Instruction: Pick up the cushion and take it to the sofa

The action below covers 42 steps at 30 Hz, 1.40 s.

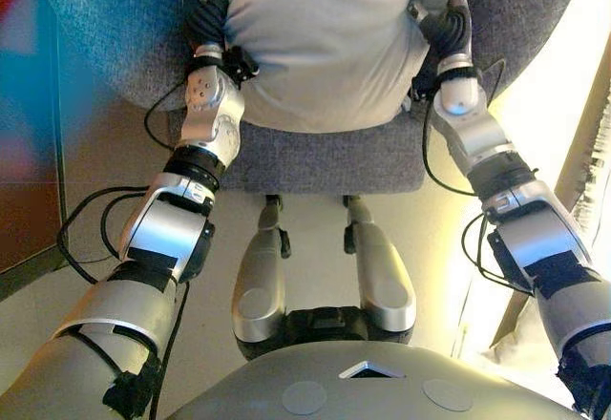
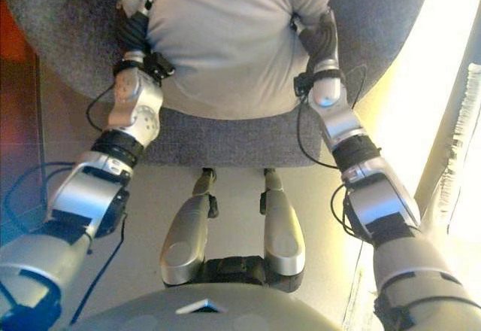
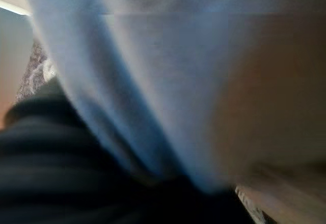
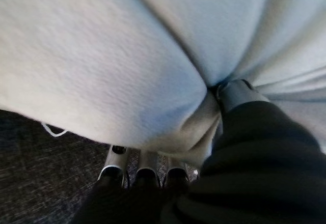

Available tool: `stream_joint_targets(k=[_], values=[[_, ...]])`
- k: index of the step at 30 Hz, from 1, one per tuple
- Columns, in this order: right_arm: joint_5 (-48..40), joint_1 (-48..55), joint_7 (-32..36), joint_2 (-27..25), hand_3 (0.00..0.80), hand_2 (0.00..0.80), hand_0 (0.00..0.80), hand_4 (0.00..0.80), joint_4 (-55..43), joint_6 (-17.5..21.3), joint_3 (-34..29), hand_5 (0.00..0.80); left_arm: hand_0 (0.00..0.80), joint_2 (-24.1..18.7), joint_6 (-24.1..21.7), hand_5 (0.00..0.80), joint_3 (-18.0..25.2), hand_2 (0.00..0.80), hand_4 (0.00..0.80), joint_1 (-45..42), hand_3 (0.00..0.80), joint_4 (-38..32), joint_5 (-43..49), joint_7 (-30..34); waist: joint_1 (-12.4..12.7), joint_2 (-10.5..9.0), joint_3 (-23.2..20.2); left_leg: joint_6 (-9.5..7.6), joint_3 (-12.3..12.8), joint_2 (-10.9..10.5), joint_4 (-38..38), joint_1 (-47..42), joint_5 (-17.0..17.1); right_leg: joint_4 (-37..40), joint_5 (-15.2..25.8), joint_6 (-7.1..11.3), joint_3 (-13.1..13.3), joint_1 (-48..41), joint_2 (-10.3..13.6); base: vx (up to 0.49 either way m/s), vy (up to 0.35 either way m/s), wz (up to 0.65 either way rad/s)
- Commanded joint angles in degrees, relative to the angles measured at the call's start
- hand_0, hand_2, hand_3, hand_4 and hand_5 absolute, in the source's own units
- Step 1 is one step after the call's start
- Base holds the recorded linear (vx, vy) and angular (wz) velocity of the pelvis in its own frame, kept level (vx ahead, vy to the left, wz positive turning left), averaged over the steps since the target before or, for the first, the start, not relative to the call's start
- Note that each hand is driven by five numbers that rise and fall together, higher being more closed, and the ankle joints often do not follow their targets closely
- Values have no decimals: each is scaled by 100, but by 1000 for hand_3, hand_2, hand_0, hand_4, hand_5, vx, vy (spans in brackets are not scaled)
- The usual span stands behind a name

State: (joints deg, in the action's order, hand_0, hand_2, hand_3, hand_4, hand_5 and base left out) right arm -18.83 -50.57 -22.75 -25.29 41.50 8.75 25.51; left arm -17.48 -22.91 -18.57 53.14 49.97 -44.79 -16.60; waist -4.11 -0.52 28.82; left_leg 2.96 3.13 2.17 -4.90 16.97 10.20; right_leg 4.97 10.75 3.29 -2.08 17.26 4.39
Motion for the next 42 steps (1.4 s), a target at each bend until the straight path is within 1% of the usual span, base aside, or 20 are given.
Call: stream_joint_targets(k=[1,4,6,8,11,13,16,18,20,23,25,28,30,31,32,34,36,38,40,42], values=[[-138,-431,-257,-73,0,0,0,0,-16,235,149,0,0,133,-467,0,-215,0,0,369,0,157,-124,-168,-90,-32,97,76,-65,-329,542,204,-690,-718,-440,274,159,588,177,0,0,0],[-147,-262,-500,-246,0,0,0,0,-187,242,-21,0,0,-42,-832,0,-65,0,0,69,0,-194,30,-531,-34,21,97,83,-94,-351,557,218,-696,-725,-461,263,71,582,199,-11,-26,0],[-111,-64,-614,-372,0,0,0,0,-321,276,-242,0,0,-227,-1031,0,136,0,0,-266,0,-540,169,-821,31,66,97,79,-122,-370,564,213,-713,-725,-492,253,10,560,220,-18,-45,1],[-114,113,-699,-514,0,0,0,0,-436,294,-454,0,0,-391,-1156,0,395,0,0,-618,0,-797,258,-970,112,113,97,77,-155,-399,570,196,-737,-729,-522,242,-59,531,247,-28,-42,1],[-174,372,-697,-740,0,0,0,0,-573,313,-780,0,0,-601,-1227,0,783,0,0,-1165,0,-1033,357,-1109,209,174,97,71,-193,-431,583,145,-775,-741,-574,219,-151,471,284,-36,-31,3],[-186,550,-699,-850,0,0,0,0,-628,321,-992,0,0,-733,-1212,0,1111,0,0,-1525,0,-1116,353,-1271,284,212,96,71,-222,-457,573,68,-796,-727,-611,202,-214,380,311,-31,-22,3],[-281,919,-627,-978,0,0,0,0,-709,361,-1300,0,0,-926,-1118,0,1669,0,0,-2139,0,-1125,-180,-1245,379,265,-16,78,-250,-478,508,-75,-821,-679,-659,188,-327,236,357,0,-10,19],[-322,1030,-651,-977,0,0,0,0,-651,322,-1431,0,0,-1033,-950,0,2004,0,0,-2424,0,-924,-331,-1357,426,293,-122,89,-271,-484,475,-152,-829,-678,-695,176,-383,167,369,7,4,20],[-430,1114,-687,-1043,0,0,0,0,-629,269,-1533,0,0,-1187,-639,0,2281,0,0,-2601,0,-685,-423,-1514,462,310,-239,104,-279,-478,440,-216,-833,-671,-731,164,-448,104,387,3,7,11],[-501,1314,-678,-1142,0,0,0,0,-648,314,-1751,0,0,-1248,-432,0,2575,0,0,-2936,0,-375,-736,-1634,470,322,-415,103,-283,-479,406,-316,-852,-655,-776,147,-490,12,393,4,25,17],[-410,1612,-794,-1132,0,0,0,0,-835,396,-1961,0,0,-1132,-355,0,2757,0,0,-3316,0,-245,-898,-1679,474,309,-547,93,-307,-477,401,-405,-886,-640,-810,147,-496,-88,393,31,21,7],[-281,2130,-995,-1044,0,0,0,0,-1215,514,-2365,0,0,-865,-187,0,2845,0,0,-3813,0,-135,-720,-1860,453,254,-751,89,-314,-437,341,-563,-928,-552,-847,149,-524,-294,362,46,-4,8],[-210,2653,-1094,-930,0,0,0,0,-1480,564,-2693,0,0,-624,-86,0,2920,0,0,-4187,0,-70,-738,-1859,432,205,-900,90,-302,-399,273,-695,-946,-460,-854,161,-528,-467,335,78,-24,10],[-166,3046,-1101,-829,0,0,0,0,-1566,635,-2915,0,0,-456,52,0,2980,0,0,-4431,0,26,-648,-1823,413,170,-999,88,-297,-376,249,-775,-959,-418,-864,166,-527,-573,312,93,-25,7],[-129,3423,-1043,-775,0,0,0,0,-1655,614,-3132,0,0,-329,115,0,2998,0,0,-4660,0,111,-542,-1815,393,138,-1091,82,-298,-354,217,-864,-958,-387,-859,173,-524,-669,295,100,-26,5],[-156,3982,-999,-655,0,0,0,0,-1662,610,-3433,0,0,-190,444,0,3030,0,0,-4978,0,248,-298,-1828,364,85,-1256,68,-284,-323,183,-1022,-955,-354,-856,174,-524,-842,256,116,-25,4],[-48,4562,-988,-454,0,0,0,0,-1509,629,-3716,0,0,-105,721,0,3147,0,0,-5308,0,517,-166,-1746,315,19,-1468,58,-253,-297,163,-1213,-975,-315,-851,184,-512,-1048,226,168,-15,-1],[-78,4966,-1013,-255,0,0,0,0,-1255,588,-3843,0,0,-33,1082,0,3210,0,0,-5554,0,880,61,-1564,255,-33,-1687,45,-205,-260,144,-1419,-1004,-287,-850,195,-484,-1249,188,211,-3,-5],[-35,5366,-1082,-25,0,0,0,0,-944,467,-3887,0,0,52,1312,0,3150,0,0,-5762,0,1211,241,-1380,203,-79,-1913,37,-146,-243,115,-1646,-1039,-244,-846,196,-443,-1468,155,241,3,-12],[-185,5557,-933,134,0,0,0,0,-443,399,-3839,0,0,90,1550,0,3141,0,0,-5856,0,1616,387,-1072,156,-110,-2047,30,-78,-225,103,-1830,-1082,-222,-862,192,-415,-1654,129,185,8,-8]])
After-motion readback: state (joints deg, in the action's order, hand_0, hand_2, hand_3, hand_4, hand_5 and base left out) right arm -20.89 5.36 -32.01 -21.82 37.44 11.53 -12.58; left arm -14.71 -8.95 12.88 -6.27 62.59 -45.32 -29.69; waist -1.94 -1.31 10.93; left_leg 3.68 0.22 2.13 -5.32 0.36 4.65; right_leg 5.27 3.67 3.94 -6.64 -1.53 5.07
